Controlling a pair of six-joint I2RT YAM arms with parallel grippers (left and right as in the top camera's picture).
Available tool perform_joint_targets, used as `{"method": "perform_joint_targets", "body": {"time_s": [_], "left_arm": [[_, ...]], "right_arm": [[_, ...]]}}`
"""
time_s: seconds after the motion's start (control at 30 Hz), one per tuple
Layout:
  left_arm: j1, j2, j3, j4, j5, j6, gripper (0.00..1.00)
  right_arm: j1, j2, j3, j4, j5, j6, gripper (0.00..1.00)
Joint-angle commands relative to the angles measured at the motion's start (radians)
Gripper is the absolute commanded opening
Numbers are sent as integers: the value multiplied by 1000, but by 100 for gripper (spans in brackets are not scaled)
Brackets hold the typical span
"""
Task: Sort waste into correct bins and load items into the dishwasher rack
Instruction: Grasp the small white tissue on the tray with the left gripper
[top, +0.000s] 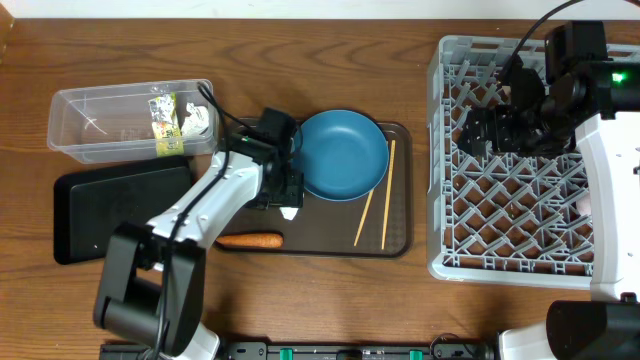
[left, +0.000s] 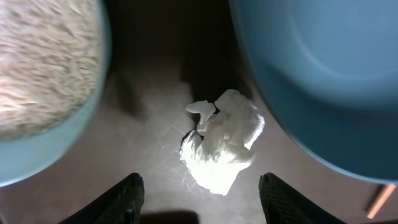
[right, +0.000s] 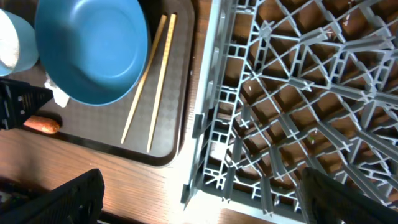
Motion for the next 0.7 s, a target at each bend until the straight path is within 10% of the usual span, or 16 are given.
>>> {"method": "perform_joint_targets", "body": {"time_s": [0.0, 0.67], "left_arm": [[-6, 31, -12, 6, -31, 13, 62], [-43, 61, -43, 69, -31, 13, 28]], "right_arm": [[8, 8, -3, -1, 9, 13, 99], [8, 8, -3, -3, 9, 13, 99]]}}
